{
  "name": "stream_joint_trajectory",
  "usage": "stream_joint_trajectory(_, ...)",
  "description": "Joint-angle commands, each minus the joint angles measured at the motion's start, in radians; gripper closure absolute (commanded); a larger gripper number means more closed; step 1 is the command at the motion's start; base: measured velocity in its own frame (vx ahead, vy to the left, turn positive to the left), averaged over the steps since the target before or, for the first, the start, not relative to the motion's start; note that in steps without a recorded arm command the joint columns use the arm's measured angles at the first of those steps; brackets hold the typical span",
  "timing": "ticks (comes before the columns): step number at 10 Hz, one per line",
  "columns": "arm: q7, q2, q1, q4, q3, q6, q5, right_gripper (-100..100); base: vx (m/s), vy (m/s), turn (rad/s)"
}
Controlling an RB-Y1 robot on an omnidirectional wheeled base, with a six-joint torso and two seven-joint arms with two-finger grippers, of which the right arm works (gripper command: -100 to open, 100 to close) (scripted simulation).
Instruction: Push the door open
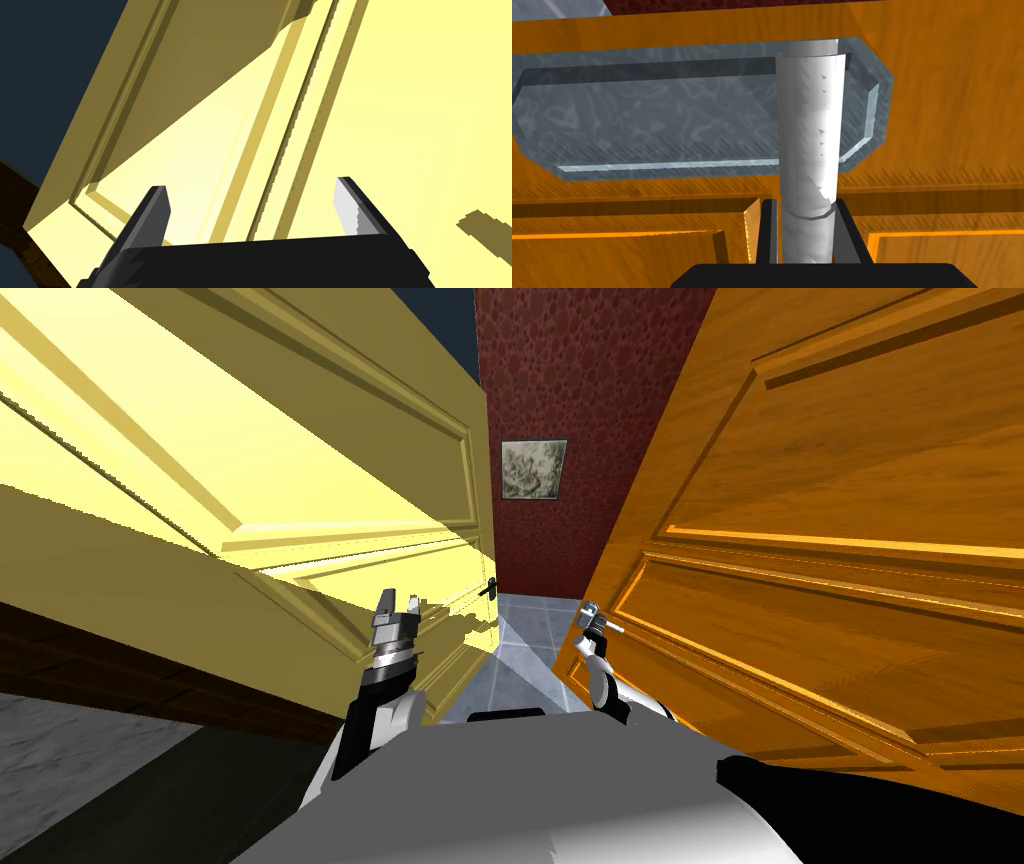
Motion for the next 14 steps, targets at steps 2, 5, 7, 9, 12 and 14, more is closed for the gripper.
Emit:
stream_joint_trajectory(2,0.037,-0.005,-0.024,0.026,-0.037,-0.046,-0.015,100,0.132,-0.096,-0.004)
stream_joint_trajectory(5,0.08,0.008,-0.037,0.03,-0.075,-0.075,-0.032,100,0.086,-0.085,0.004)
stream_joint_trajectory(7,0.094,0.012,-0.042,0.031,-0.088,-0.085,-0.037,100,0.068,-0.058,0.0)
stream_joint_trajectory(9,0.122,0.02,-0.051,0.033,-0.114,-0.105,-0.048,100,0.085,-0.068,0.0)
stream_joint_trajectory(12,0.122,0.02,-0.051,0.033,-0.114,-0.105,-0.048,100,0.035,-0.028,-0.001)
stream_joint_trajectory(14,0.164,0.033,-0.064,0.037,-0.152,-0.133,-0.064,100,0.09,-0.066,-0.002)
